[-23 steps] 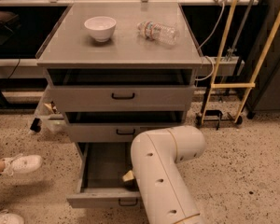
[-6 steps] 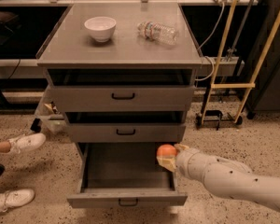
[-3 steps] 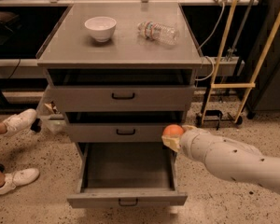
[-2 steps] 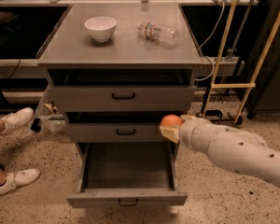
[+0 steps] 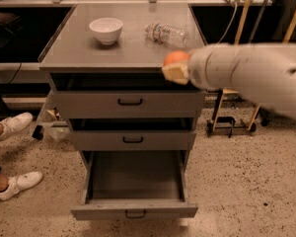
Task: Pick orange from bottom drawer and place on counter
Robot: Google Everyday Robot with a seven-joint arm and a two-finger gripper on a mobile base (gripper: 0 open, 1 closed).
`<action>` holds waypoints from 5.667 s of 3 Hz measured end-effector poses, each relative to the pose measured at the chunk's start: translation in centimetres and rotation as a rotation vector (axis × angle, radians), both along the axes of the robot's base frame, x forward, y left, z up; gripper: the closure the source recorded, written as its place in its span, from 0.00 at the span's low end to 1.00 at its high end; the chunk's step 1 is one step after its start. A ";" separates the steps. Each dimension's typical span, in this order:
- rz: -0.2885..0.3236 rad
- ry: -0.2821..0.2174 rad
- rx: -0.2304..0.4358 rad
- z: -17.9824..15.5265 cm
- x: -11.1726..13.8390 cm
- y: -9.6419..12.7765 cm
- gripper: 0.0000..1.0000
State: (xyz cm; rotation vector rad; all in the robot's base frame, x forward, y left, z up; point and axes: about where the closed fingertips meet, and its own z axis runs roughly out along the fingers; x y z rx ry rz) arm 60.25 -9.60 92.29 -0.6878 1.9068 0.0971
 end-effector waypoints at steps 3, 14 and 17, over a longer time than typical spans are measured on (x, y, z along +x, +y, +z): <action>0.020 -0.057 0.013 4.2 2.1 0.4 1.00; -0.077 0.149 -0.015 -5.5 23.7 -4.9 0.00; -0.343 -0.173 0.026 10.2 12.0 -14.4 0.00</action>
Offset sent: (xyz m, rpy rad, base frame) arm 0.0085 0.0040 0.0304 -0.0055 -0.0038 0.0115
